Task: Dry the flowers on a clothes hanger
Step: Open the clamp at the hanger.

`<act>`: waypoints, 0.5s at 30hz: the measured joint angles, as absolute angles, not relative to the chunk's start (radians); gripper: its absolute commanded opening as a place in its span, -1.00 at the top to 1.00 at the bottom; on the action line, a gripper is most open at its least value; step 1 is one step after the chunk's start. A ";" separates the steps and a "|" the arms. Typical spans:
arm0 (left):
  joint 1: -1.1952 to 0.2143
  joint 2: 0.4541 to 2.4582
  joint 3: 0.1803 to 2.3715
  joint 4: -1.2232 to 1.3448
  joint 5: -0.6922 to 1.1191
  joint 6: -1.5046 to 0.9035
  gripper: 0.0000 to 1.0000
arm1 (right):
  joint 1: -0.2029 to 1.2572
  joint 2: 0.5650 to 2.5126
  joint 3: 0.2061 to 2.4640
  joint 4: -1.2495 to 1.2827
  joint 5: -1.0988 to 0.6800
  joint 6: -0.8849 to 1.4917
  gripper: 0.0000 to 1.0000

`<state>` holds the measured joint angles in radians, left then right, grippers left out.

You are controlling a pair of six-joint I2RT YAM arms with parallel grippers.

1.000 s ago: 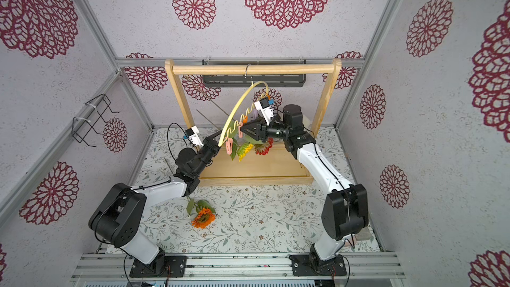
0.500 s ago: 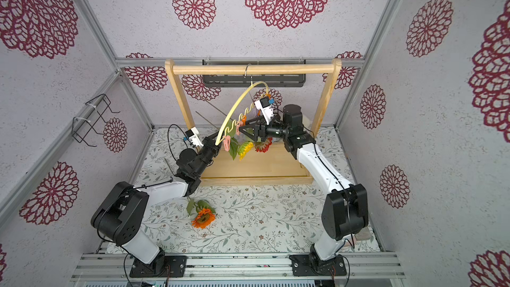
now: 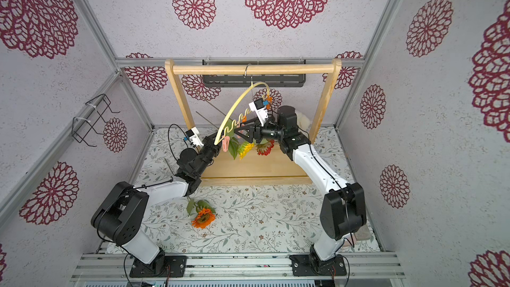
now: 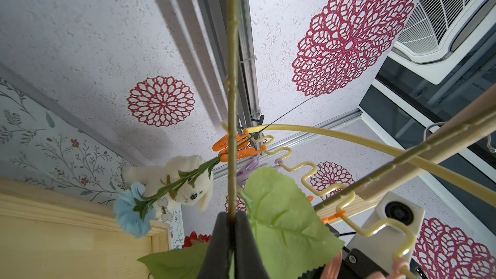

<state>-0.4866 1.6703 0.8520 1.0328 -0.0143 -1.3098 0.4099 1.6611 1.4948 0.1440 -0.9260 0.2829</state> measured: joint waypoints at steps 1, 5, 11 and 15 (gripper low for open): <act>-0.487 1.670 0.852 1.032 -0.014 -1.310 1.00 | 0.414 1.662 1.495 0.144 -0.918 0.282 -0.28; -0.487 1.670 0.859 1.027 -0.014 -1.312 1.00 | 0.422 1.662 1.495 0.146 -0.895 0.279 0.02; -0.487 1.670 0.863 1.026 -0.015 -1.317 1.00 | 0.424 1.662 1.495 0.142 -0.867 0.287 -0.16; -0.488 1.670 0.863 1.026 -0.016 -1.320 1.00 | 0.424 1.662 1.494 0.137 -0.852 0.282 -0.19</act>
<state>-0.4877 1.6703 0.8635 1.0260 -0.0158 -1.3205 0.4244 1.6615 1.4944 0.1368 -0.8516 0.2817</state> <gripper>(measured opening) 0.059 0.595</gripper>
